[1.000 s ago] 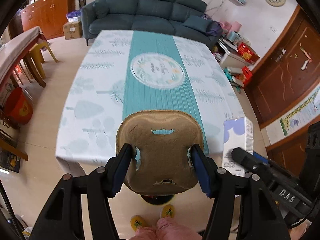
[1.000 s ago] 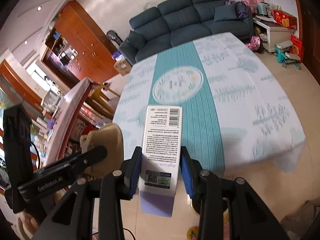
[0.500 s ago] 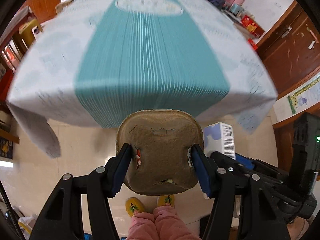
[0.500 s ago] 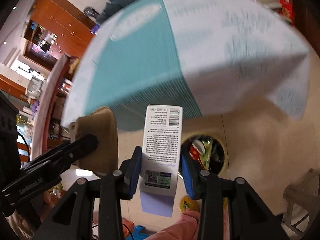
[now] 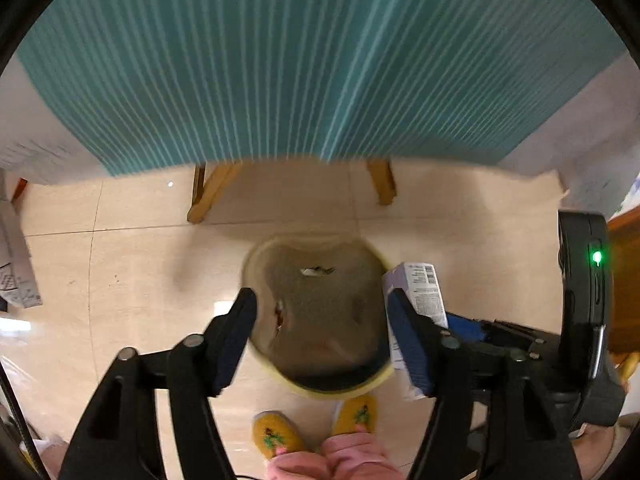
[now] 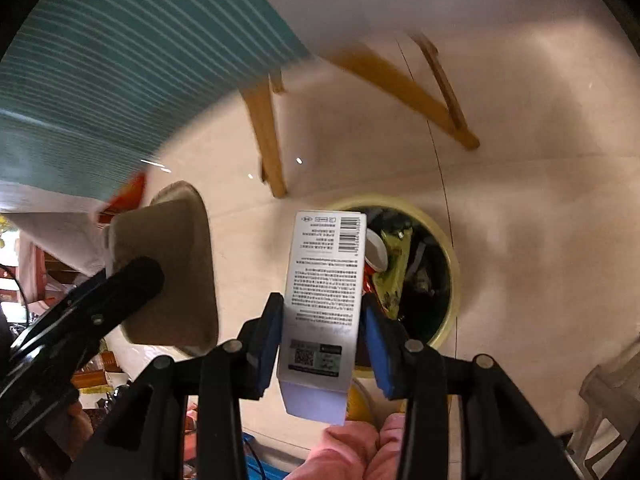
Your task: Collect trash
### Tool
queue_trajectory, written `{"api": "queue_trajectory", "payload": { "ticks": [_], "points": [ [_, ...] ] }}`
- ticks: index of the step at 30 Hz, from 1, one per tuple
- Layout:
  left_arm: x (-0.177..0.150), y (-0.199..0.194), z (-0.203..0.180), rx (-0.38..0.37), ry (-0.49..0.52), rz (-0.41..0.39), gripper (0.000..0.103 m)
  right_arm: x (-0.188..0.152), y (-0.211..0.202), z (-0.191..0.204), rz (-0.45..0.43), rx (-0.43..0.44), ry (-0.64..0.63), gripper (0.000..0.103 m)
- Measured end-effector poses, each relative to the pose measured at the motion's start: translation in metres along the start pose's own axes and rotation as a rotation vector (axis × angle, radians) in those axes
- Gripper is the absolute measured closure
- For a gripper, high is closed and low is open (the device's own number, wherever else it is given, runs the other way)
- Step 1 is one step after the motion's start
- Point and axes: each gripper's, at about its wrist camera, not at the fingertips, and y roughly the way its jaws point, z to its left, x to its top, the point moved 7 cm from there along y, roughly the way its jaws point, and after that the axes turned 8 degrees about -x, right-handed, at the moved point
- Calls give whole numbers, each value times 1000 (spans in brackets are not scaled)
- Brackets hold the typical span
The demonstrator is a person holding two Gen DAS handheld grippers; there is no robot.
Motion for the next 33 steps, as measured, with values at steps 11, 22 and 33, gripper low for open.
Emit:
{"api": "queue_trajectory", "payload": {
  "ticks": [11, 22, 33],
  "points": [
    [-15, 27, 21, 53, -46, 25, 16, -4, 36, -17, -10, -48, 4, 37],
    [-7, -9, 23, 116, -37, -54, 16, 0, 9, -15, -114, -99, -6, 37],
    [8, -81, 7, 152, -26, -122, 16, 2, -59, 7, -195, -101, -16, 35]
  ]
}}
